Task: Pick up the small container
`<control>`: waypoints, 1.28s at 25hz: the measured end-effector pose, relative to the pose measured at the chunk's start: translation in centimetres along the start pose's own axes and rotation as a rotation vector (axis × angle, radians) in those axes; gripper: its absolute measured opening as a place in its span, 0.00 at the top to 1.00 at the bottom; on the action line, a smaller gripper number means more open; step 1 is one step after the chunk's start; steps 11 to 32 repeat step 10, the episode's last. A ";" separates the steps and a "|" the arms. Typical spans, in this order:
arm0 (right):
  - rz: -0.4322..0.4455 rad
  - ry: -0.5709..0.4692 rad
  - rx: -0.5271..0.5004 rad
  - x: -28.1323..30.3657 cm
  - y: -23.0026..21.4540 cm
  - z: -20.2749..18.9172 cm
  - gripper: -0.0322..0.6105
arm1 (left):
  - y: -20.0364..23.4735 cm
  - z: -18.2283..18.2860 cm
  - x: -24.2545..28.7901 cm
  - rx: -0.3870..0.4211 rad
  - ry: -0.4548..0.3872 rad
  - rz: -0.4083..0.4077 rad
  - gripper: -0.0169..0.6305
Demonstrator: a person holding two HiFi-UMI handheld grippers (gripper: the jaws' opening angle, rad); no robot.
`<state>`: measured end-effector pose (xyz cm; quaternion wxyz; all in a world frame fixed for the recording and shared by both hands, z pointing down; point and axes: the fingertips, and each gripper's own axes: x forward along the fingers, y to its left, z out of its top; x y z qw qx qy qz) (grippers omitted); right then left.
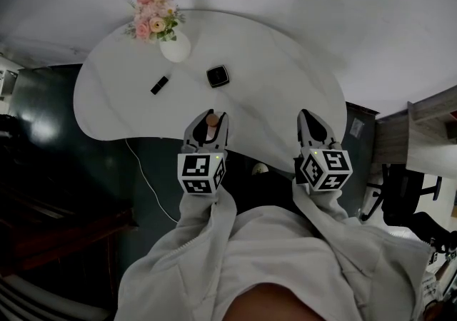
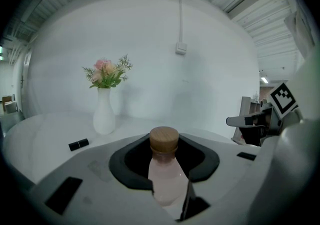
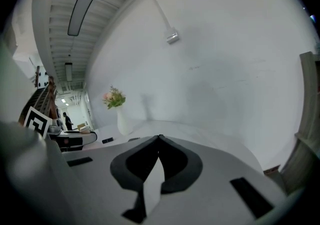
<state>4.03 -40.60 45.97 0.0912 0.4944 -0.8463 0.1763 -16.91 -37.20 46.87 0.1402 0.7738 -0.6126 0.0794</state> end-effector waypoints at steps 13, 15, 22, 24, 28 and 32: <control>0.014 0.018 0.012 0.1 -0.2 -0.4 0.87 | -0.3 -0.3 0.3 -0.005 0.005 0.005 0.78; 0.014 0.018 0.012 0.1 -0.2 -0.4 0.87 | -0.3 -0.3 0.3 -0.005 0.005 0.005 0.78; 0.014 0.018 0.012 0.1 -0.2 -0.4 0.87 | -0.3 -0.3 0.3 -0.005 0.005 0.005 0.78; 0.014 0.018 0.012 0.1 -0.2 -0.4 0.87 | -0.3 -0.3 0.3 -0.005 0.005 0.005 0.78; 0.014 0.018 0.012 0.1 -0.2 -0.4 0.87 | -0.3 -0.3 0.3 -0.005 0.005 0.005 0.78; 0.014 0.018 0.012 0.1 -0.2 -0.4 0.87 | -0.3 -0.3 0.3 -0.005 0.005 0.005 0.78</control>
